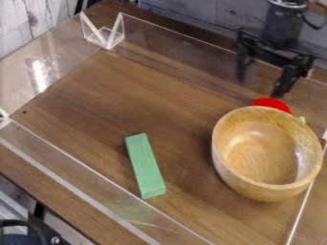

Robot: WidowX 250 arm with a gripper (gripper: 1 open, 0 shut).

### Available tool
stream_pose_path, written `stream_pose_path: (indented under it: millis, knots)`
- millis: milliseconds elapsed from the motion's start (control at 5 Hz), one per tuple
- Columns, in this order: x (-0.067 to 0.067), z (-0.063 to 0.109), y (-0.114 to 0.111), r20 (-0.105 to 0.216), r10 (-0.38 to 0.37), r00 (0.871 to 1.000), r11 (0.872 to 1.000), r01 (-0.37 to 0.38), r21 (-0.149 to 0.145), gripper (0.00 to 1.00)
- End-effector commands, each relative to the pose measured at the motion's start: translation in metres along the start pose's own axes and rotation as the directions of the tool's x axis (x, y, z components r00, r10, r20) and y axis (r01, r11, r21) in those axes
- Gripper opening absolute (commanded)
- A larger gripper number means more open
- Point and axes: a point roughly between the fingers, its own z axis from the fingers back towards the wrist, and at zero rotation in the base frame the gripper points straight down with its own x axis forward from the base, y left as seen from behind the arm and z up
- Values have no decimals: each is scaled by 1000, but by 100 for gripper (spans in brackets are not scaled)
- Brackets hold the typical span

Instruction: Move the red object to the left side of the table

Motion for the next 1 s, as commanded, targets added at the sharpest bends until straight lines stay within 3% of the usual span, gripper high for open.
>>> stream_pose_path:
  millis: [0,400,800]
  knots:
    - [9,22,-8,80,-74,994,997,77,-23,100]
    - [13,-9,-19,76,-95,993,994,99,-49,100]
    - [10,-29,-22,75,-123,990,991,127,-45,100]
